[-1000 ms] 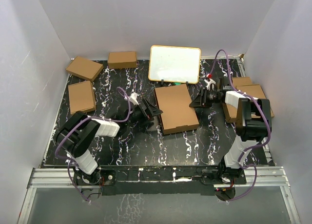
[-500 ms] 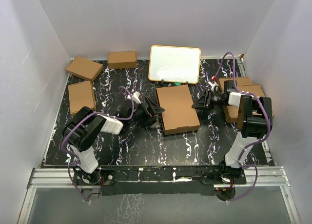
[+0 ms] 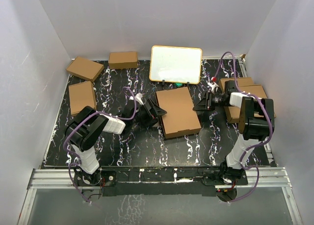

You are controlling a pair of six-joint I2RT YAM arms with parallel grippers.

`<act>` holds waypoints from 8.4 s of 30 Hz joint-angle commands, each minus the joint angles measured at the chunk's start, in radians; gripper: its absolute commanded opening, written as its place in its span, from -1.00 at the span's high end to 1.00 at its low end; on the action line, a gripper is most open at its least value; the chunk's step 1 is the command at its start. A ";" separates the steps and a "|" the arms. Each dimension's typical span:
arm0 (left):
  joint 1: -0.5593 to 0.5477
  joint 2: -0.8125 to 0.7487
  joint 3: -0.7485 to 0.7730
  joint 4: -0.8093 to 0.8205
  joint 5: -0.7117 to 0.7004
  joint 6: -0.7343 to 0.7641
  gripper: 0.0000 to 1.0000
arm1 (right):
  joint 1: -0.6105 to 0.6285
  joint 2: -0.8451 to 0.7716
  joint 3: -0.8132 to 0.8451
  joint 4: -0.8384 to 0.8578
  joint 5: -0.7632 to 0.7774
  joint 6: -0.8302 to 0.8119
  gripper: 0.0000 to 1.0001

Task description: Fold the paper box

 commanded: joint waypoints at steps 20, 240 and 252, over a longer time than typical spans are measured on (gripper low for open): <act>-0.004 -0.028 -0.007 -0.005 0.009 0.024 -0.88 | 0.198 -0.141 0.142 -0.174 0.014 -0.125 0.50; 0.863 0.100 0.659 -1.001 0.377 0.764 -0.26 | 0.750 0.513 0.790 0.237 0.577 0.529 0.85; 0.767 0.081 0.600 -1.047 0.430 0.786 -0.15 | 0.778 0.637 0.930 0.276 0.510 0.567 0.83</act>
